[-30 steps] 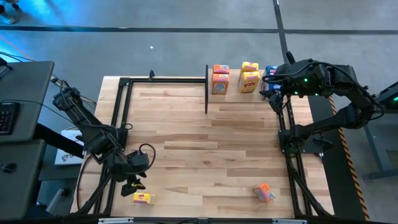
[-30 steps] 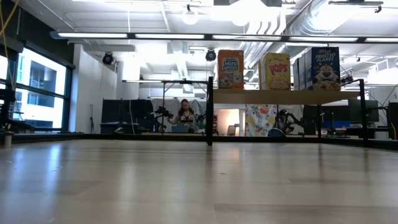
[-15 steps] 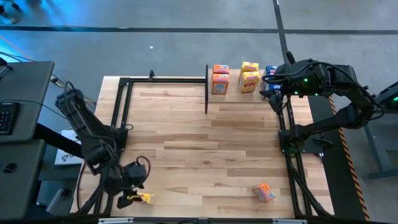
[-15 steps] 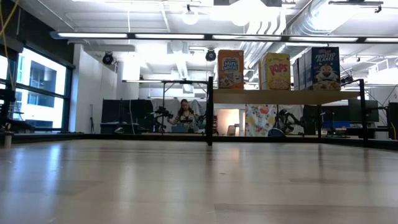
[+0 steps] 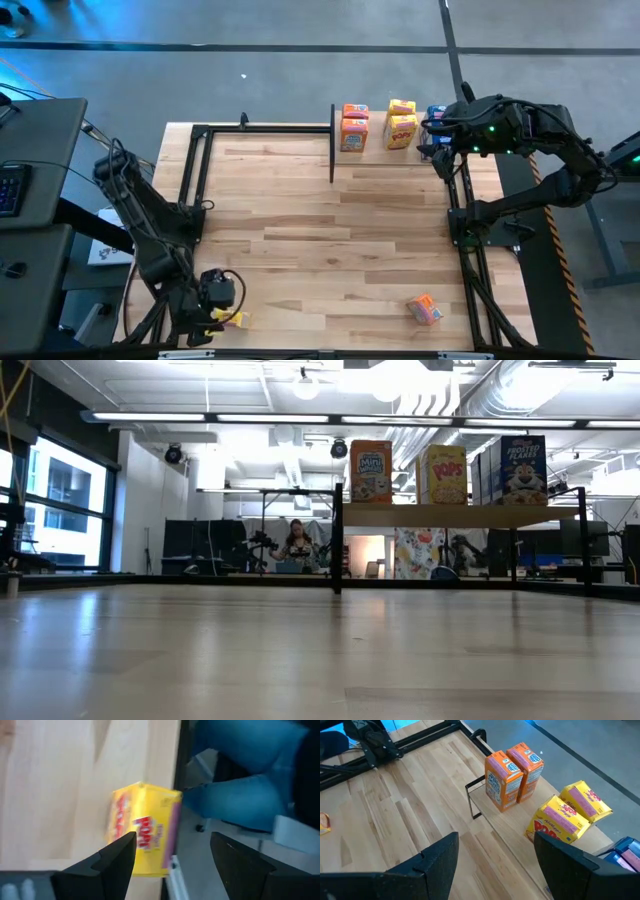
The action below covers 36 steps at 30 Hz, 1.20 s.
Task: Stack cereal on shelf
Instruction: Put the yellow cereal box on the shelf aligned with the other yellow cereal boxes
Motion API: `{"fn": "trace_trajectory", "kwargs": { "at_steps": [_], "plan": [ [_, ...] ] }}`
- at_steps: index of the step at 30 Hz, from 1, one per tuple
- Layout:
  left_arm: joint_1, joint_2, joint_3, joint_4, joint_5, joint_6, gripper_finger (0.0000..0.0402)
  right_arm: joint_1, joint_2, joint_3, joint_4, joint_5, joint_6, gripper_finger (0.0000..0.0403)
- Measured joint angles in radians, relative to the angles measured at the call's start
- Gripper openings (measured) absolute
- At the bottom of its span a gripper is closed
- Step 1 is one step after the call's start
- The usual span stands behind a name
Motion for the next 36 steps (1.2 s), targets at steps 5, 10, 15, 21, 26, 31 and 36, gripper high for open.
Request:
{"fn": "trace_trajectory", "kwargs": {
  "at_steps": [5,10,15,21,26,31,36],
  "plan": [
    [0.0,0.037,0.0,-0.039,-0.001,0.0,0.0243,0.0,0.0,0.0,0.002,0.0,-0.001,0.0252],
    [0.0,0.063,0.0,-0.036,0.001,0.008,0.0243,0.0,0.0,0.0,0.005,0.0,-0.001,0.0252],
    [0.0,0.085,0.0,-0.03,0.001,0.008,0.0243,0.0,0.001,0.0,0.005,0.001,-0.002,0.0252],
    [0.0,0.119,0.0,-0.029,0.002,0.008,0.0243,0.0,0.001,0.0,0.005,0.0,-0.002,0.0252],
    [0.0,0.156,0.0,-0.03,0.002,0.009,0.0243,0.0,0.007,0.0,0.005,0.001,-0.002,0.0252],
    [0.003,0.166,0.0,-0.032,-0.003,0.008,0.0242,0.0,0.018,0.0,0.005,0.001,-0.002,0.0252],
    [0.003,0.166,0.0,-0.033,-0.008,0.01,0.0227,0.0,0.026,0.001,0.005,0.001,-0.002,0.0252]
  ]
}}
